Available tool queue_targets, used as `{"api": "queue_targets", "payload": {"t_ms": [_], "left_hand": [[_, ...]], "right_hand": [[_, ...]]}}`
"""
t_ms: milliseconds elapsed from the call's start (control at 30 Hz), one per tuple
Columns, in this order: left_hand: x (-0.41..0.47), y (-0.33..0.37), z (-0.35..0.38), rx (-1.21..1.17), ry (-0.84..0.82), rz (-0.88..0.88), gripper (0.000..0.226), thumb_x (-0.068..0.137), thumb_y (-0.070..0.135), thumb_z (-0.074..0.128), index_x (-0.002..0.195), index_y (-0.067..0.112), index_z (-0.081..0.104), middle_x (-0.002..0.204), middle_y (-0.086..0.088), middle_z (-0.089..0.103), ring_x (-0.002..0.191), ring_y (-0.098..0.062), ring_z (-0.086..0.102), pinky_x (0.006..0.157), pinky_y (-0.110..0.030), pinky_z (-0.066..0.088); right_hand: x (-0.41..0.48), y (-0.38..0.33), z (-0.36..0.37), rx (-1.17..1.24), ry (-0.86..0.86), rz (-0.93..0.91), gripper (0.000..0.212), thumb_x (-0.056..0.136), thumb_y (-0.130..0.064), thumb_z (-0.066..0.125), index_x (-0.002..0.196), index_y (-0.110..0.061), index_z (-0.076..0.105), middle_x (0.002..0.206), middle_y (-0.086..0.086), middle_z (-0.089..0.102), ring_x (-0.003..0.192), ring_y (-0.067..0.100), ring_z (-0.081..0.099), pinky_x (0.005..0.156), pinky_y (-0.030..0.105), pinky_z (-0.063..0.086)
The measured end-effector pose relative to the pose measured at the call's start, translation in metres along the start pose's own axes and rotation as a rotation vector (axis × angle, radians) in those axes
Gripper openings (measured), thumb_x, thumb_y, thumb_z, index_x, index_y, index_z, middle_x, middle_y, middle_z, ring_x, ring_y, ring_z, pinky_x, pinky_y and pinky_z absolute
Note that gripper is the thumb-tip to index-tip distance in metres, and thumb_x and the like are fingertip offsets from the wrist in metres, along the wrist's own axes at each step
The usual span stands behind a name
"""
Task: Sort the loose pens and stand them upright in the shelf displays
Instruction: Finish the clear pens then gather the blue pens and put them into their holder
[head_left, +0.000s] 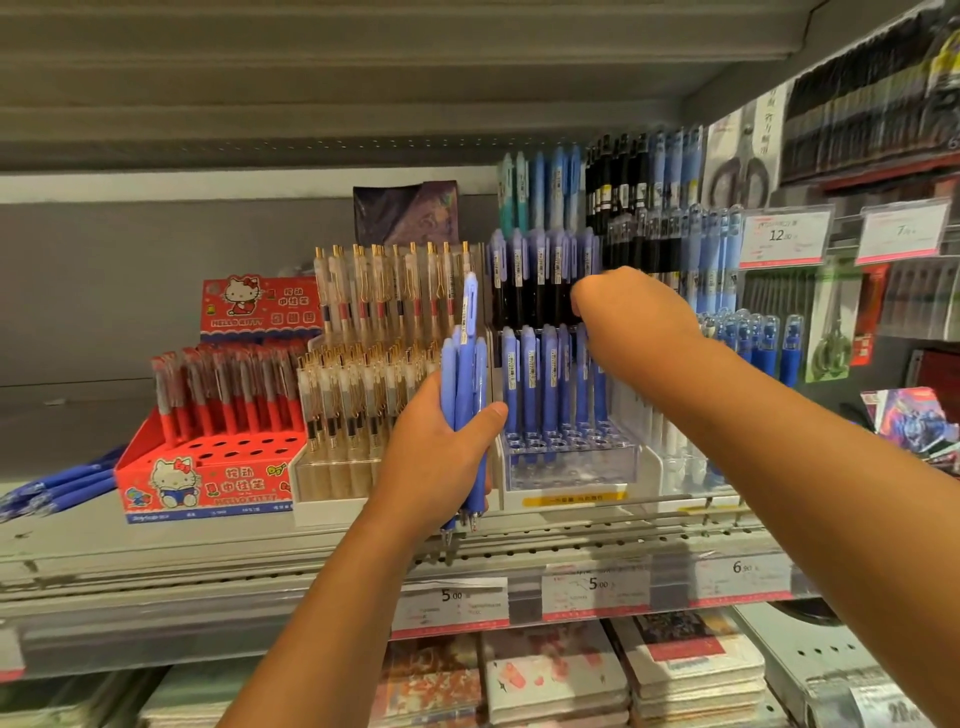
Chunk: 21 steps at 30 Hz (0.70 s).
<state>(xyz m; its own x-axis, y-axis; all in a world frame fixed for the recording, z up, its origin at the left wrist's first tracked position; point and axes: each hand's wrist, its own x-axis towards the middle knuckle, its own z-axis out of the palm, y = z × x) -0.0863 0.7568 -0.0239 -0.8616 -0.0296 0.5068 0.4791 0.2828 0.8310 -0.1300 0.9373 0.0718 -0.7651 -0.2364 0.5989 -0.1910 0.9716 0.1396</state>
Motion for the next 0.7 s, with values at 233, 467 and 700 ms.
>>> {"api": "queue_targets", "payload": {"t_ms": [233,467,700], "left_hand": [[-0.0002,-0.0004,-0.0004,0.004,-0.002,0.007,0.038,0.096,0.029,0.061,0.131,0.023,0.049,0.080,0.005,0.053,0.066,-0.020,0.056,0.073,-0.049,0.055],[-0.0007,-0.0002,-0.0008,-0.002,-0.021,0.020,0.024,0.096,0.029,0.061,0.114,0.039,0.049,0.078,0.002,0.055,0.064,-0.022,0.056,0.072,-0.051,0.056],[0.0017,-0.0031,-0.0017,-0.021,-0.040,0.028,0.020,0.094,0.034,0.062,0.112,0.033,0.053,0.071,0.010,0.058,0.058,-0.017,0.058,0.063,-0.039,0.055]], "right_hand": [[-0.0014,-0.0038,-0.0011,-0.058,-0.019,0.045,0.042,0.088,0.015,0.050,0.065,-0.014,0.029,0.059,0.008,0.037,0.048,0.022,0.031,0.051,0.037,0.033],[-0.0023,-0.0027,-0.0003,-0.206,-0.037,0.002,0.030,0.087,0.011,0.054,0.070,-0.008,0.038,0.060,0.006,0.037,0.051,0.020,0.030,0.069,0.041,0.035],[-0.0057,-0.0027,-0.0006,-0.170,0.006,-0.053,0.029,0.090,0.009,0.049,0.116,-0.001,0.050,0.063,0.008,0.034,0.061,0.023,0.036,0.066,0.037,0.033]]}}
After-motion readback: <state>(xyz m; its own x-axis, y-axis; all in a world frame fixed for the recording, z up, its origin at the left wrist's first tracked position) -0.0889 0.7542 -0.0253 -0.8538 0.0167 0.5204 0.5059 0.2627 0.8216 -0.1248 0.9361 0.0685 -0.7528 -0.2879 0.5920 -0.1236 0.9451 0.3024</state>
